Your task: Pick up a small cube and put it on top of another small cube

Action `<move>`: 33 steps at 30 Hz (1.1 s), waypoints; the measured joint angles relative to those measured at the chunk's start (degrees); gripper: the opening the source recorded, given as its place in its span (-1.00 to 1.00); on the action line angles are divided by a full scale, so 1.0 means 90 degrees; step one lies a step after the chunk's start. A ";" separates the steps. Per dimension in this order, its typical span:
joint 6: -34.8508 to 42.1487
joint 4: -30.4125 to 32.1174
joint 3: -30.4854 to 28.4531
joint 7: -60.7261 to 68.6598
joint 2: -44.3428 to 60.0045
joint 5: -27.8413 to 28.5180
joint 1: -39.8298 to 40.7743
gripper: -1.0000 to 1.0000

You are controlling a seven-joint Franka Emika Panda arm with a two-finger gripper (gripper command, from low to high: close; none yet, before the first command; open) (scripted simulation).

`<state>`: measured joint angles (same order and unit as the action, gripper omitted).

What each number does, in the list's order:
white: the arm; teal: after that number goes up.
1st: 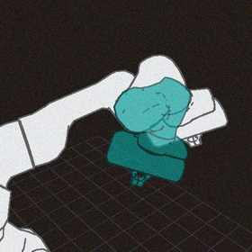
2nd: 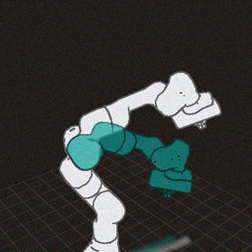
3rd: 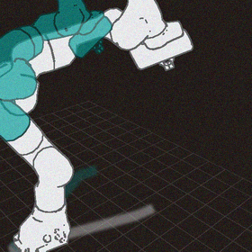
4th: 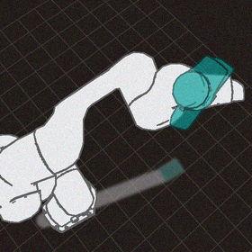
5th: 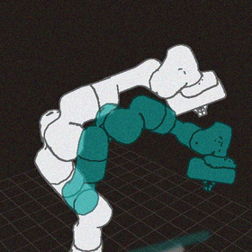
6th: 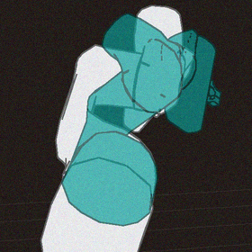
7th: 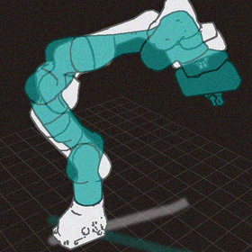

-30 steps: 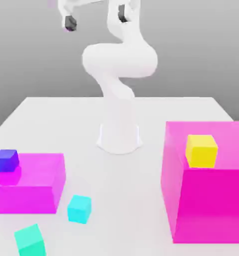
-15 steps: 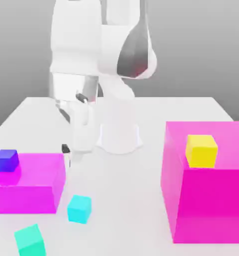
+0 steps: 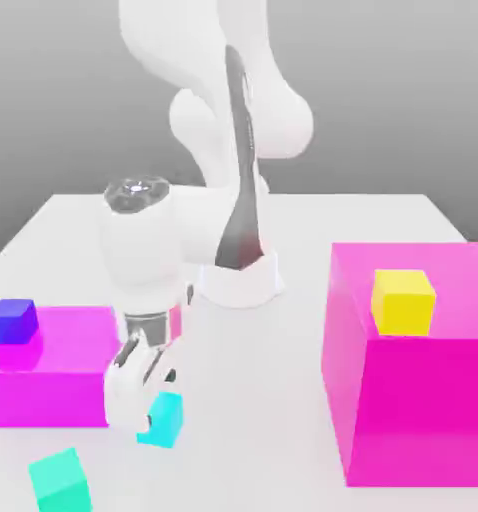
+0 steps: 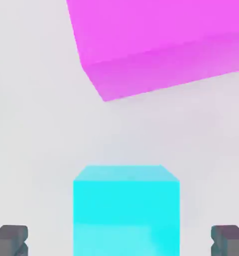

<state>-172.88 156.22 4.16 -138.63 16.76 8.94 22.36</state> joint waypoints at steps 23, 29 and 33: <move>0.3586 -0.1144 0.0972 0.2585 -0.2537 -0.1182 -0.1002 -1.00; 0.5225 -0.2105 0.1387 0.3953 -0.3241 -0.1489 -0.1760 -1.00; 0.6269 -0.2722 0.1681 0.4827 -0.3665 -0.1678 -0.2322 -1.00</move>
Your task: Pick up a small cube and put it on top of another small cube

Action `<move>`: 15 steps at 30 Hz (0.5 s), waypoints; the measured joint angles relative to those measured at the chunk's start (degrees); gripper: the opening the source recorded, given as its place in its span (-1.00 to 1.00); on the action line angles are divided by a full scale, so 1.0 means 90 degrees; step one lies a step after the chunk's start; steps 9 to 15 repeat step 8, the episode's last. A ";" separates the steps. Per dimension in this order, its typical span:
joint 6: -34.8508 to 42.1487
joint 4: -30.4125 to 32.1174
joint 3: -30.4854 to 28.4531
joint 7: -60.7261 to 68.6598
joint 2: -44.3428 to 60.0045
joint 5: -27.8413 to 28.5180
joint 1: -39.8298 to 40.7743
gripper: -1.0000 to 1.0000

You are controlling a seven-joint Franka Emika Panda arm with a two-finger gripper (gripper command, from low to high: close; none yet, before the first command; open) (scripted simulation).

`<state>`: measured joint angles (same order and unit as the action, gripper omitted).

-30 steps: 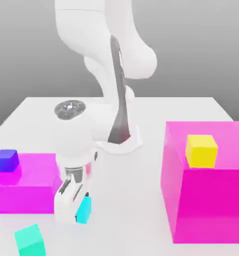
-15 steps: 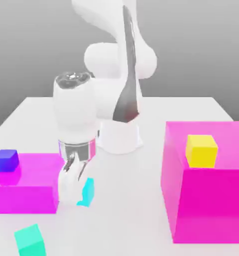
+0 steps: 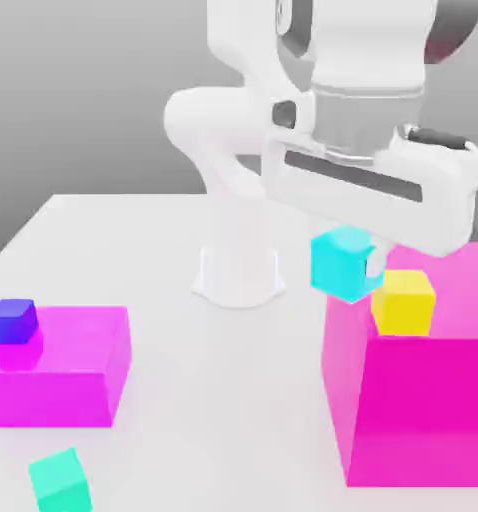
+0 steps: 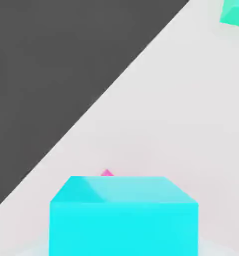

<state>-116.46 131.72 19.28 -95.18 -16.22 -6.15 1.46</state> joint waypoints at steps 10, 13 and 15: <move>-0.0775 0.0503 0.0181 0.0130 0.0289 0.0013 -0.0117 1.00; -0.0775 0.0503 0.0181 0.0130 0.0289 0.0013 -0.0117 1.00; -0.0775 0.0503 0.0181 0.0130 0.0289 0.0013 -0.0117 1.00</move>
